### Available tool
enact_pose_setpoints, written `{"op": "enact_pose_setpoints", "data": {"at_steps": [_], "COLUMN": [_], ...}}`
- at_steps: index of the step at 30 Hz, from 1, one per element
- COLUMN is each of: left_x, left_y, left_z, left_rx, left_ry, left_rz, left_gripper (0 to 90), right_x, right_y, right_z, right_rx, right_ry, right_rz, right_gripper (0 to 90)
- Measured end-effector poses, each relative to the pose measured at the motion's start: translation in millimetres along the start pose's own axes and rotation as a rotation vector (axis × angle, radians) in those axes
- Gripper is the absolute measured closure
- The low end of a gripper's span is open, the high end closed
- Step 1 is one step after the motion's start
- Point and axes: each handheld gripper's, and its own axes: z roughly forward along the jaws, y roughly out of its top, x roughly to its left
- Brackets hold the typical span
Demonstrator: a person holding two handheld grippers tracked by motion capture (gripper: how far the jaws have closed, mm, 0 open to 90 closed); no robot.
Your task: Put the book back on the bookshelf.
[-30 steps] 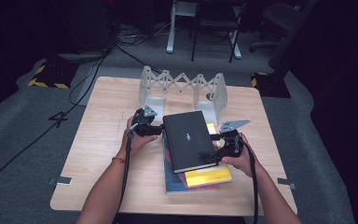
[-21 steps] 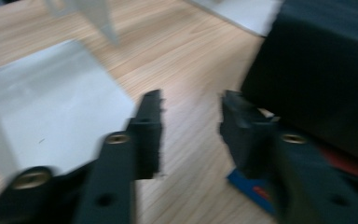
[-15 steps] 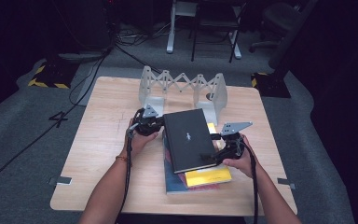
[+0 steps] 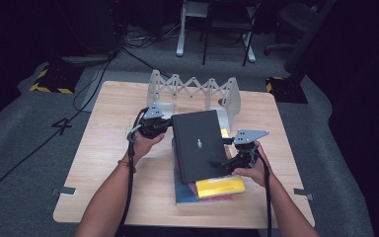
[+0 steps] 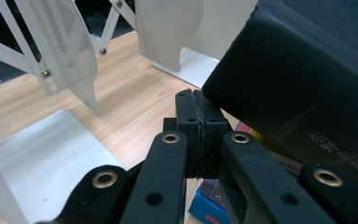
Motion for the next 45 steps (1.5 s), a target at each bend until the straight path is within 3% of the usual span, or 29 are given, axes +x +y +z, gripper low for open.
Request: {"op": "enact_pose_setpoints", "data": {"at_steps": [6, 10, 13, 17, 20, 29, 32, 37, 41, 45], "left_x": [-0.4, -2.6, -3.2, -6.6, -9.1, -15.3, -17.7, -25.2, -27.4, -31.1], "left_y": [8.6, 16.4, 19.1, 27.0, 31.1, 41.6, 45.7, 57.0, 64.9, 73.5], "left_z": [-4.9, -4.3, -3.7, -4.2, -4.3, -9.4, -12.2, -18.0, -23.1, -29.9], "left_rx": [0.001, 0.002, 0.003, -0.031, -0.023, -0.026, -0.043, -0.073, -0.100, -0.123], "left_ry": [-0.031, -0.026, -0.026, -0.042, -0.029, -0.036, -0.050, -0.051, -0.053, -0.040], "left_rz": [0.001, 0.014, 0.015, -0.006, 0.010, 0.035, 0.040, 0.063, 0.066, 0.092], "left_gripper": [89.8, 89.8, 89.8, 89.8, 89.8, 89.9, 89.9, 90.0, 90.0, 90.0], "right_x": [-0.7, -4.6, -6.5, -15.8, -16.6, -15.6, -19.1, -18.3, -14.3, -11.7], "right_y": [7.3, 14.6, 15.8, 18.1, 20.6, 33.7, 34.3, 37.3, 40.9, 44.8], "right_z": [-1.9, -4.0, -6.2, -12.9, -16.5, -23.2, -25.4, -30.8, -34.2, -38.0], "right_rx": [-0.025, -0.036, -0.045, -0.077, -0.093, -0.092, -0.113, -0.152, -0.164, -0.176], "right_ry": [-0.030, -0.048, -0.051, -0.028, -0.039, 0.001, 0.045, 0.126, 0.112, 0.101], "right_rz": [-0.020, -0.033, -0.035, -0.016, -0.028, -0.014, 0.007, -0.018, -0.050, -0.078], "right_gripper": [13.9, 15.5, 18.2, 22.7, 28.2, 38.5, 45.2, 55.3, 58.5, 62.1]}}
